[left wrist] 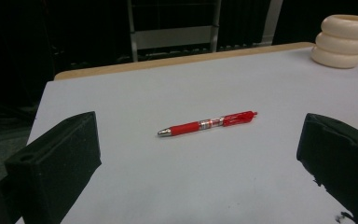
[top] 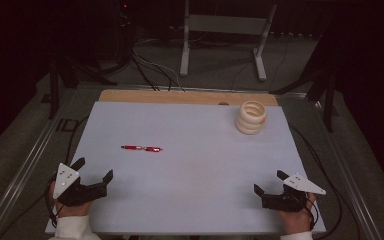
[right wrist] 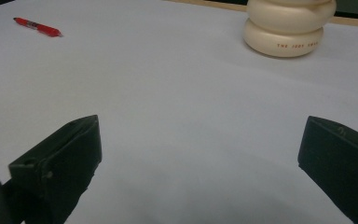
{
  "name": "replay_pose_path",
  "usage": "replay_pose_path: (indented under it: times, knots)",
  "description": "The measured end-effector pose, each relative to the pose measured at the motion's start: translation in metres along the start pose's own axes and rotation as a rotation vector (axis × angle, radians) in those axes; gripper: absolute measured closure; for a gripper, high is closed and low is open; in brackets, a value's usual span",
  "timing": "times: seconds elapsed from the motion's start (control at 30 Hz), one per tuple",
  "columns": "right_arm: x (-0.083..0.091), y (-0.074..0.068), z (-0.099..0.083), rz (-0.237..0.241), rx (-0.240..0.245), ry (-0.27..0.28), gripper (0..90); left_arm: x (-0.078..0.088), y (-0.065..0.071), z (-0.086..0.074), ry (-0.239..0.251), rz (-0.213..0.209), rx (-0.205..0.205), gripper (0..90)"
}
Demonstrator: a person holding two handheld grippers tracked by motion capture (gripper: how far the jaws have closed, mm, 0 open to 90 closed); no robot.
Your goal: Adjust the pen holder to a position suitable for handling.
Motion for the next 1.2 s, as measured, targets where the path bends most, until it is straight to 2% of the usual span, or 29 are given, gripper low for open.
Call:
replay_pose_path:
  times: [0.17, 0.43, 0.63, 0.9, 0.93, 1.2]
  knots:
    - [0.003, 0.0, 0.002, -0.016, 0.002, 0.011, 0.0, 0.0, 0.001, 0.0, 0.001, 0.003, -0.003, 0.1]
    - [0.004, -0.002, 0.006, -0.006, -0.007, 0.021, 0.0, -0.002, 0.001, -0.001, 0.006, 0.003, 0.004, 0.1]
    - [0.01, -0.002, 0.018, -0.009, -0.012, 0.036, 0.0, -0.002, 0.0, -0.001, 0.009, 0.004, 0.004, 0.1]
    - [0.009, -0.004, 0.033, 0.001, 0.005, 0.033, 0.0, -0.004, 0.0, -0.001, 0.009, 0.006, 0.005, 0.1]
    - [0.008, -0.004, 0.04, 0.002, 0.012, 0.037, 0.0, -0.004, 0.0, -0.001, 0.009, 0.005, 0.008, 0.1]
    - [0.004, 0.001, 0.061, -0.011, 0.007, 0.05, 0.0, -0.004, 0.001, -0.003, 0.007, 0.004, 0.018, 0.1]
Point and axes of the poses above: each handheld gripper's, and its own axes: x roughly backward along the jaws, z roughly out of its top, y roughly to its right, the point moved 9 cm from there along -x, roughly forward along the jaws, and after that the axes turned 2 degrees about x, right-handed, at the moved point
